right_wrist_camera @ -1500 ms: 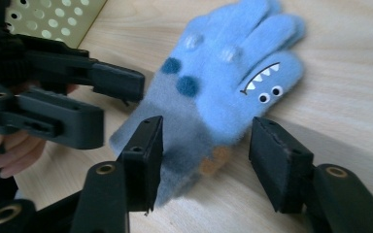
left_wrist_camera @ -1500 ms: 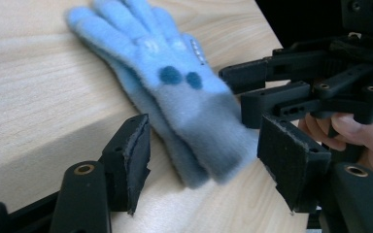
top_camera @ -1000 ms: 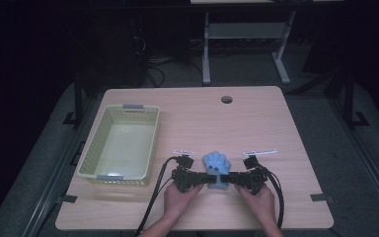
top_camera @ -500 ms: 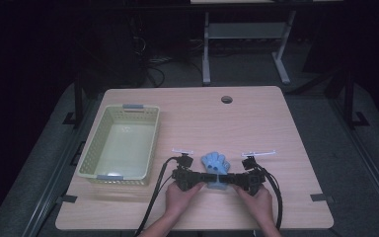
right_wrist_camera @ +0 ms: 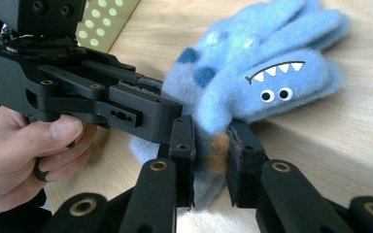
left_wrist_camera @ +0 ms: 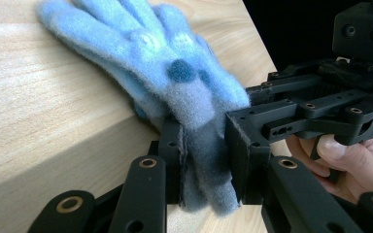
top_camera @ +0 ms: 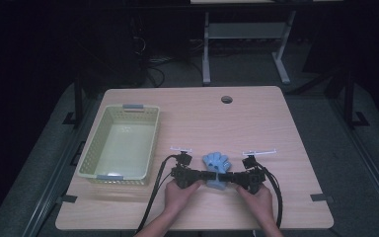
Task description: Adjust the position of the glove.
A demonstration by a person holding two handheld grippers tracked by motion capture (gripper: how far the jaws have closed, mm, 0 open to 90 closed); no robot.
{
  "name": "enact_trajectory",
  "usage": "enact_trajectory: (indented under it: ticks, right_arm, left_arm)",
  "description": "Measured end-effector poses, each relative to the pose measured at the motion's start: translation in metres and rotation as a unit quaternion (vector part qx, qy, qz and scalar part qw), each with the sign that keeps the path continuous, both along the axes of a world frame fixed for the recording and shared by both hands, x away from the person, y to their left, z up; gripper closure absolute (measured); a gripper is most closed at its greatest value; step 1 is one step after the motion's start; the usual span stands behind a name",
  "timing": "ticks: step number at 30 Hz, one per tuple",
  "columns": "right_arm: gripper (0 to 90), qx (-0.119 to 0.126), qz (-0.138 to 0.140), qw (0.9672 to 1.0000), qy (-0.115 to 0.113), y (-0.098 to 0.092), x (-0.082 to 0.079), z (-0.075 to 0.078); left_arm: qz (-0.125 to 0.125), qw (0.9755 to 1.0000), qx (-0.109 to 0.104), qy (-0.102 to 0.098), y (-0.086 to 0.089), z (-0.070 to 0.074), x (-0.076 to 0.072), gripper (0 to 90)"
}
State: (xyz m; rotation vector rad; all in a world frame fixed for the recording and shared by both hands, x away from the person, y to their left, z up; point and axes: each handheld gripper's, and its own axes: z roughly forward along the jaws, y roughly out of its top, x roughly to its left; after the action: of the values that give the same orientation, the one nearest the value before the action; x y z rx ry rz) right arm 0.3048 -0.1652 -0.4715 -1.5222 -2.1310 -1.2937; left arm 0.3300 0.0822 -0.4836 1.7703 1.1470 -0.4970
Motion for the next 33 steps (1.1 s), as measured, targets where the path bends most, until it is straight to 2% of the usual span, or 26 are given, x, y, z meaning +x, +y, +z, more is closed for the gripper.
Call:
enact_trajectory:
  ticks: [6,19,23,33]
  right_arm:
    - [75.9,0.011,0.000,0.9999,-0.006,-0.001,-0.002,0.006]
    - [76.4,0.021,-0.002,0.9997,-0.015,-0.005,-0.004,0.019]
    - [76.4,0.018,0.002,0.9996,-0.023,-0.004,-0.004,0.023]
    - [76.4,0.013,0.009,0.9995,-0.027,0.001,-0.003,0.030]
  left_arm:
    - [-0.002,0.9998,-0.014,-0.010,0.003,0.006,-0.001,70.1]
    - [-0.017,0.9991,-0.022,-0.032,0.002,0.019,0.000,70.1]
    - [-0.018,0.9990,-0.021,-0.035,0.003,0.022,0.000,70.0]
    - [-0.016,0.9988,-0.023,-0.041,0.007,0.028,-0.002,70.0]
